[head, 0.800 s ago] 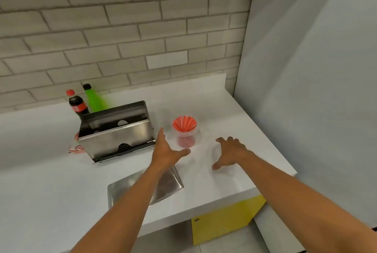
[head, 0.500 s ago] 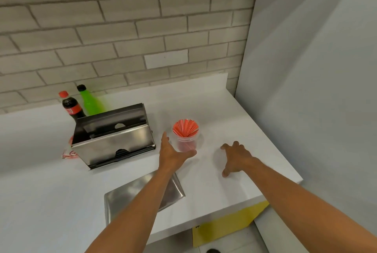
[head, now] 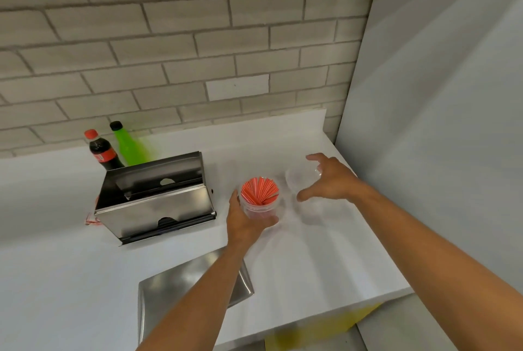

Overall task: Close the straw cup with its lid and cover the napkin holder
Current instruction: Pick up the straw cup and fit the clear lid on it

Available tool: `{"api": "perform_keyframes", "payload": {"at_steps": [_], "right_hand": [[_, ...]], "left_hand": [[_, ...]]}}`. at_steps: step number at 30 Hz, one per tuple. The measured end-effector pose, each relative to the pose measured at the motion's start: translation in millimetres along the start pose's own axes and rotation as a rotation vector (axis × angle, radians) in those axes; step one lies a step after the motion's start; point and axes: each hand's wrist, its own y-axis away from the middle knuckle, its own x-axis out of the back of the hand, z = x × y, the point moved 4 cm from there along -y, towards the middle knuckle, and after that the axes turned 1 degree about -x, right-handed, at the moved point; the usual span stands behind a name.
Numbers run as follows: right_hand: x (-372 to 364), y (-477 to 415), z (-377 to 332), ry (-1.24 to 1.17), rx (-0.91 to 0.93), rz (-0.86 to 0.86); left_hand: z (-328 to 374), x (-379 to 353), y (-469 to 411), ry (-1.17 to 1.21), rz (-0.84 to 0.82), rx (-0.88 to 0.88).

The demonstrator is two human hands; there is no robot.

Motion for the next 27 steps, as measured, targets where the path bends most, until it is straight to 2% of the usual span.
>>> {"api": "perform_keyframes", "payload": {"at_steps": [3, 9, 17, 27], "right_hand": [[4, -6, -39, 0.023, 0.125, -0.051], [-38, -18, -91, 0.290, 0.283, -0.189], [-57, -37, -101, 0.473, 0.299, -0.253], [-60, -47, -103, 0.549, 0.333, -0.291]], "left_hand": [[-4, -6, -3, 0.078, 0.013, -0.023], [-7, -12, -7, 0.184, 0.068, 0.022], [-11, -20, -9, 0.143, 0.120, 0.050], [-14, -27, -11, 0.135, 0.151, 0.062]]}}
